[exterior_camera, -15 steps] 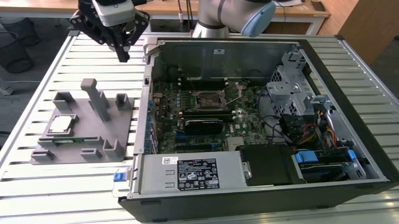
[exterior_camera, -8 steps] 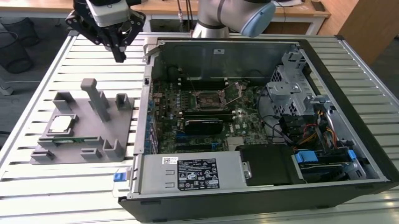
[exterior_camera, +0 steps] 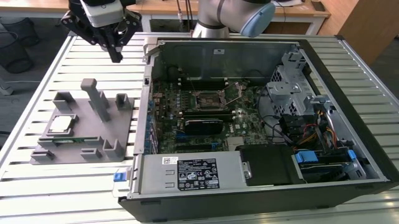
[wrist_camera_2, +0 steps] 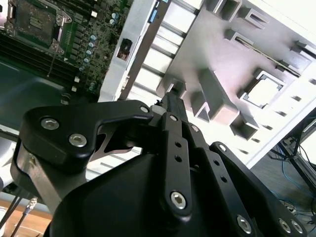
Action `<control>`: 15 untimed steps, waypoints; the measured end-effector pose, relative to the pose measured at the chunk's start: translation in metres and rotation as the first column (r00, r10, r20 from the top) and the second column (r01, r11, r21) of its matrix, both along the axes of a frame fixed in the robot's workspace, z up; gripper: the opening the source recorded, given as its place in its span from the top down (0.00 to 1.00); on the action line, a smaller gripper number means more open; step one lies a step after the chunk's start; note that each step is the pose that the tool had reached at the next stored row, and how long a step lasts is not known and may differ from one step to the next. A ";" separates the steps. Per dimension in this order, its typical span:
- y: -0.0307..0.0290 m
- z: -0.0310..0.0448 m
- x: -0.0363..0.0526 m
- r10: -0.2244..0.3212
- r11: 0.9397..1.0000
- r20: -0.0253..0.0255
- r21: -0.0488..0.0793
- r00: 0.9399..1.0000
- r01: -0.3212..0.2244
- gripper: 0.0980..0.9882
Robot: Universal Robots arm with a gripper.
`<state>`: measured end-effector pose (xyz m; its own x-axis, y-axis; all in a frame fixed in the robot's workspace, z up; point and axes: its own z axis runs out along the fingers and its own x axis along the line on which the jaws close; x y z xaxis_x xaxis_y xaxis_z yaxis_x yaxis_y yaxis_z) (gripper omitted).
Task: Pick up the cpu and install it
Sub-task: 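Reach for the cpu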
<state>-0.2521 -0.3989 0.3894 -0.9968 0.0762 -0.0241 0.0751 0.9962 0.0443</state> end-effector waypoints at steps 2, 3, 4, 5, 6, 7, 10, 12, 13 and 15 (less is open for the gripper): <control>0.0000 -0.0001 -0.0017 0.000 1.000 0.000 0.000 1.000 0.000 0.99; 0.0000 -0.0002 -0.0026 0.000 1.000 0.000 0.000 1.000 0.000 0.99; 0.0000 -0.0002 -0.0034 0.000 1.000 0.000 0.000 1.000 0.000 0.99; 0.0000 -0.0002 -0.0043 0.000 1.000 0.000 0.000 1.000 0.000 0.99; 0.0000 -0.0003 -0.0051 0.000 1.000 0.000 0.000 1.000 0.000 0.99; 0.0000 -0.0004 -0.0057 0.000 1.000 0.000 0.000 1.000 0.000 0.99; 0.0000 -0.0005 -0.0080 0.000 1.000 0.000 0.000 1.000 0.000 0.99; 0.0000 -0.0005 -0.0099 0.000 1.000 0.000 0.000 1.000 0.000 0.99; 0.0000 -0.0006 -0.0108 0.000 1.000 0.000 0.000 1.000 0.000 0.99; 0.0000 -0.0007 -0.0124 0.000 1.000 0.000 0.000 1.000 0.000 0.99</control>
